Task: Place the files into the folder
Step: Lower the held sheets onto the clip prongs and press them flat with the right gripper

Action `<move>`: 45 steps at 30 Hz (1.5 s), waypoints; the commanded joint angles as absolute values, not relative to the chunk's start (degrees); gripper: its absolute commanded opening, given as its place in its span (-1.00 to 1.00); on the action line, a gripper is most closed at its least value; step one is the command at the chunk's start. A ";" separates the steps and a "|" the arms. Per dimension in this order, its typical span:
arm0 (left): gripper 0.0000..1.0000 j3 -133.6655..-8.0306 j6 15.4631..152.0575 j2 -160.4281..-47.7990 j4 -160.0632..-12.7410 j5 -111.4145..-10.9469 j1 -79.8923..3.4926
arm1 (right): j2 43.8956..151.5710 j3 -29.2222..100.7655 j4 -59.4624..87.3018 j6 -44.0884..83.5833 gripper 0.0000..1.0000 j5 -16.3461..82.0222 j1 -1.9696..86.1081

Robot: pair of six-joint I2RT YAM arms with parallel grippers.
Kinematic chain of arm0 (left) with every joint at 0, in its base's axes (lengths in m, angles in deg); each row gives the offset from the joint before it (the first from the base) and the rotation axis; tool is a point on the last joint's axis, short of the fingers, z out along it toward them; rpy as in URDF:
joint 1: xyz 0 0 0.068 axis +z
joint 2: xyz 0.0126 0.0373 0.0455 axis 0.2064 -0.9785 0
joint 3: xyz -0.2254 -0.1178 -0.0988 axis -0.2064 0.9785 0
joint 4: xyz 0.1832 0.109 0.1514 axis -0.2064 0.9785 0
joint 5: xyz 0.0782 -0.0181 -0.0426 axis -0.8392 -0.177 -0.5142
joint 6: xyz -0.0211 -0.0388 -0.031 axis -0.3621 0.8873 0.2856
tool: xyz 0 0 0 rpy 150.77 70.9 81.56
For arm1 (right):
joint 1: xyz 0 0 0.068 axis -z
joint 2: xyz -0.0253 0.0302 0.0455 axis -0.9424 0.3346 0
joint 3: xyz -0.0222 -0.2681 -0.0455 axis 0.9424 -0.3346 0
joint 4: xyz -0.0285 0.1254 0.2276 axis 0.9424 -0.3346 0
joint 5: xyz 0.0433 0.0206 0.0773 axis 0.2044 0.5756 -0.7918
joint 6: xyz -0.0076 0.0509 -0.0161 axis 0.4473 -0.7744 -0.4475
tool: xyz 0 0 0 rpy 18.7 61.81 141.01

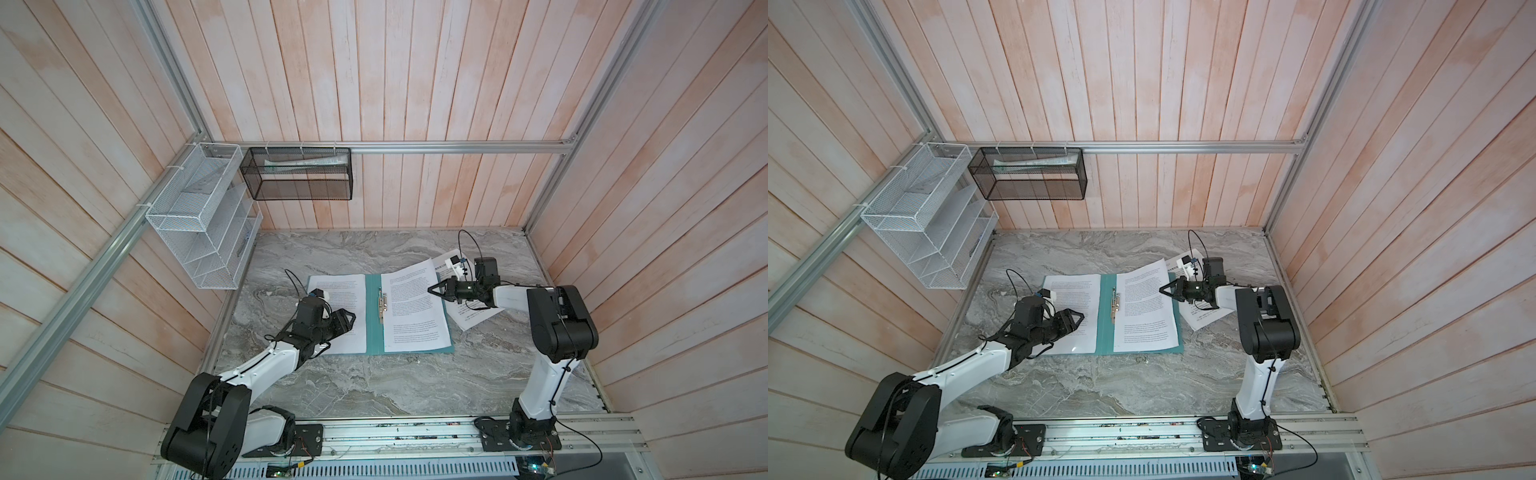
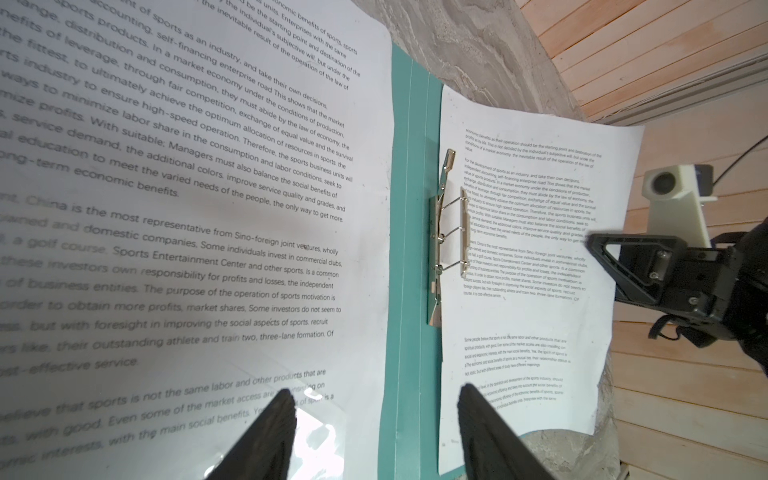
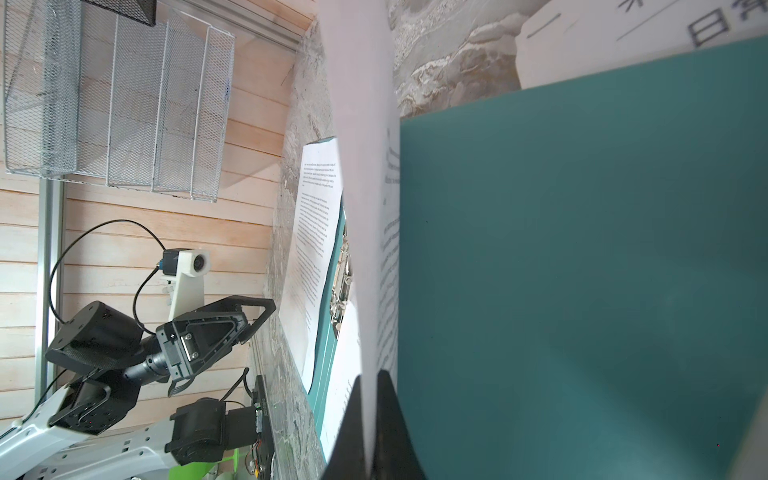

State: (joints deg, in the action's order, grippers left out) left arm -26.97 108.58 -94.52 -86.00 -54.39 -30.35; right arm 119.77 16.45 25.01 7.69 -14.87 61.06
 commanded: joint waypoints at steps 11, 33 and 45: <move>0.29 -26.62 108.11 -94.77 -84.32 -56.32 -30.39 | 114.00 16.61 14.66 4.05 0.52 0.25 59.66; 0.30 -27.07 108.13 -93.66 -86.34 -55.96 -30.28 | 110.03 16.02 6.92 11.15 0.33 15.11 60.80; 0.30 -25.74 108.02 -93.87 -87.02 -55.43 -30.32 | 116.09 19.58 6.47 10.46 0.33 17.31 58.33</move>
